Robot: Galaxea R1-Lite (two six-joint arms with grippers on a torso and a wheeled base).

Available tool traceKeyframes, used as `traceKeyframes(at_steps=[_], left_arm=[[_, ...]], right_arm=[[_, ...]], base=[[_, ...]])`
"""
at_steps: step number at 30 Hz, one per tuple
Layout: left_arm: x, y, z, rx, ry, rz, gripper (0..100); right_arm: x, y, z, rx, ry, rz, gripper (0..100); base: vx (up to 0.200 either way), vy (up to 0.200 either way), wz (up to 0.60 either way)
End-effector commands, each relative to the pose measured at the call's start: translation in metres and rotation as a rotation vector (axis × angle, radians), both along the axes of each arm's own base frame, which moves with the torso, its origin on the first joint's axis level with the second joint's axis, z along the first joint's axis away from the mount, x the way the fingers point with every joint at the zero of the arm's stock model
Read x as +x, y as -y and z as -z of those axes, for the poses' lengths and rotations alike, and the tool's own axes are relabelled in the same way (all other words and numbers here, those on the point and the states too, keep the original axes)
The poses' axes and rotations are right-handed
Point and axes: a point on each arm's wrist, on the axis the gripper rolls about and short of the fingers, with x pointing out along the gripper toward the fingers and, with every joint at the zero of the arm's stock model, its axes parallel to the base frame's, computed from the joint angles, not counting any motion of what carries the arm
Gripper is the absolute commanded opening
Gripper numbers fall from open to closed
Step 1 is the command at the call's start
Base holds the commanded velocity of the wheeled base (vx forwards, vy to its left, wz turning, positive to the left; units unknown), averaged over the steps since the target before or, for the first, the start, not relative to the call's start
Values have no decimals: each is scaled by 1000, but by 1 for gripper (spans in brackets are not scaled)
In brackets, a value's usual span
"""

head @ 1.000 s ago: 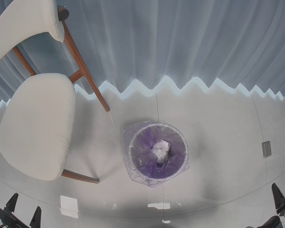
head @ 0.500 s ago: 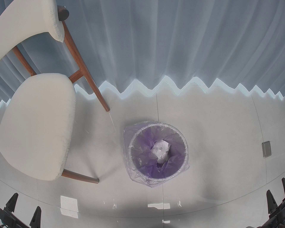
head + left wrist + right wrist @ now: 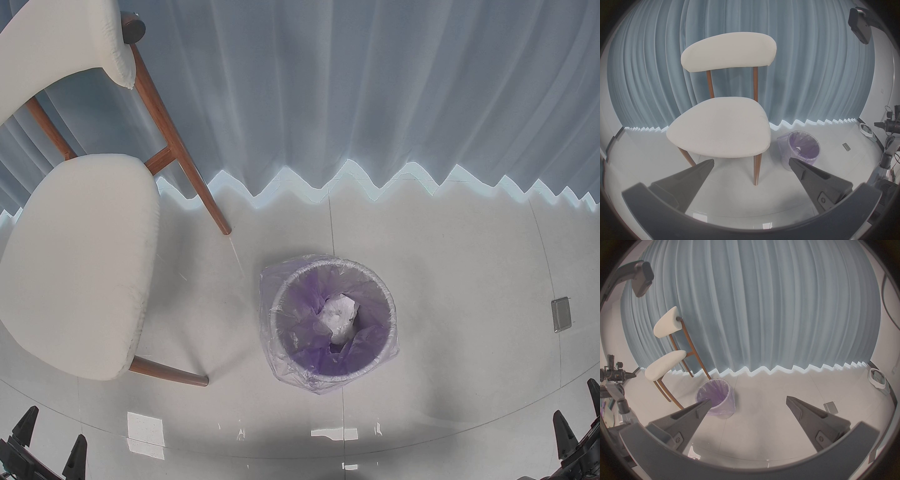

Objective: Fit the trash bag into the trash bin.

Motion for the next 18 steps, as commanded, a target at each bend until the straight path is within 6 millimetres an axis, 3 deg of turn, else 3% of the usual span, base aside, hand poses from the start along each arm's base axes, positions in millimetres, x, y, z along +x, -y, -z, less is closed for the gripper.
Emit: traceKeyframes(at_steps=[1, 18], left_arm=[[0, 0, 5, -1, -2, 1, 100], [0, 0, 6, 6, -6, -1, 100]], right_arm=[[0, 0, 4, -11, -3, -3, 100], [0, 0, 4, -11, -3, -1, 100]], base=[[0, 0, 0], [0, 0, 0]])
